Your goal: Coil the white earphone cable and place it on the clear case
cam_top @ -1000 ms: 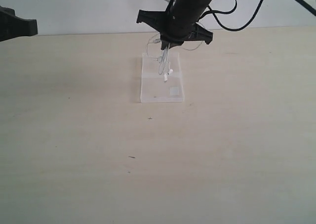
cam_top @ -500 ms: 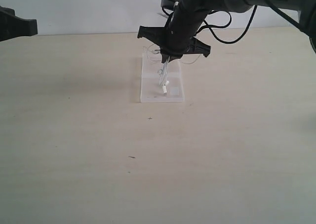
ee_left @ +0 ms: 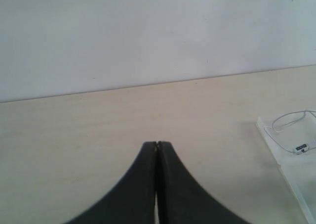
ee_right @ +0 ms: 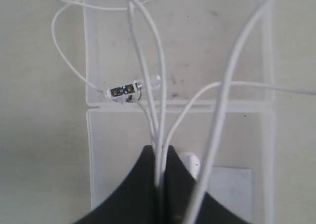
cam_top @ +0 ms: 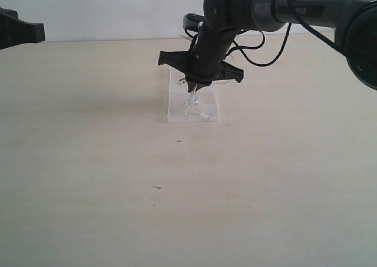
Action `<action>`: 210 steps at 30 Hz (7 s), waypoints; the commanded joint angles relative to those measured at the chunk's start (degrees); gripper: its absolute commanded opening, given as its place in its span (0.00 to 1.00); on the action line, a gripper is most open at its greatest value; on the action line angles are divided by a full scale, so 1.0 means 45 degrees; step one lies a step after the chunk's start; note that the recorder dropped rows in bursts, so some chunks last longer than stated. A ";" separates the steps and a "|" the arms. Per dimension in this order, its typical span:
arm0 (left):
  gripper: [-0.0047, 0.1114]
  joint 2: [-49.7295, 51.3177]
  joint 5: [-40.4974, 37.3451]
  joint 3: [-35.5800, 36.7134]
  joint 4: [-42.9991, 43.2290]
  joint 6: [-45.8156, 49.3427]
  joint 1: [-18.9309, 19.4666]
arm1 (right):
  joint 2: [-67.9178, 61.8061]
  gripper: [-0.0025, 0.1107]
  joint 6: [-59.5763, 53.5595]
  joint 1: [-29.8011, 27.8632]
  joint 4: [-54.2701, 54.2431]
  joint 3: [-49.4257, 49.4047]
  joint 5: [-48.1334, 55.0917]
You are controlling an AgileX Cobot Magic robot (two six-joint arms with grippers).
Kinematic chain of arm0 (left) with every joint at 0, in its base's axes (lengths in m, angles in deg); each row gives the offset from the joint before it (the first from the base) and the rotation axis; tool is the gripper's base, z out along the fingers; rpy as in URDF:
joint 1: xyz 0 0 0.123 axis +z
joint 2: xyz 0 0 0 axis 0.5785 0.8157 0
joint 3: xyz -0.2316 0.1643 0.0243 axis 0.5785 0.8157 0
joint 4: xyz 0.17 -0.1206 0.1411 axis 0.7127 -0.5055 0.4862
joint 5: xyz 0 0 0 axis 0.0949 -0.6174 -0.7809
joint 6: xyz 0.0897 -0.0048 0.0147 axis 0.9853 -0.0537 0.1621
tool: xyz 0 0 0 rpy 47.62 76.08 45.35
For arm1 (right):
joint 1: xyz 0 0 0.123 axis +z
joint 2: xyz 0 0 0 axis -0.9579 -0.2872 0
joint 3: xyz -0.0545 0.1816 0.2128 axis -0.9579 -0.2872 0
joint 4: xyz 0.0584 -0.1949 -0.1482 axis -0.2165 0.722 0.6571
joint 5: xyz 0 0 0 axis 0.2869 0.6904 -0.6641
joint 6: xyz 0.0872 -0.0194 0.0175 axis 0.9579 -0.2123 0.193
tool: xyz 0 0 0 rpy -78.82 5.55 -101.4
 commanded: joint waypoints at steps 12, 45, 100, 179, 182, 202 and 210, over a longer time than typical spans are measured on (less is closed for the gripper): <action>0.04 -0.0092 -0.0078 0.0035 -0.0023 0.0010 0.0044 | 0.0047 0.34 -0.1021 0.0016 0.0269 0.0066 0.0294; 0.04 -0.0092 0.0492 0.0035 -0.0023 -0.0037 0.0044 | 0.0091 0.48 -0.3135 0.0763 0.1313 0.1167 0.3945; 0.04 -0.0092 0.0933 0.0035 -0.0023 0.0017 0.0044 | -0.0531 0.48 -0.5020 0.0542 -0.0155 0.3423 0.5528; 0.04 -1.2141 0.6501 0.5532 -0.0955 0.0720 -0.0006 | 1.4282 0.24 -0.5441 0.0305 0.0218 -0.8800 0.3461; 0.04 -1.2141 0.6501 0.5532 -0.0955 0.0720 -0.0006 | 1.4282 0.24 -0.5441 0.0305 0.0218 -0.8800 0.3461; 0.04 -1.2141 0.4709 0.7240 -1.8491 1.9202 -0.0006 | 1.4282 0.24 -0.5441 0.0305 0.0218 -0.8800 0.3461; 0.04 -1.2141 0.4136 0.7617 -1.9290 2.0432 -0.0006 | 1.4282 0.24 -0.5441 0.0305 0.0218 -0.8800 0.3461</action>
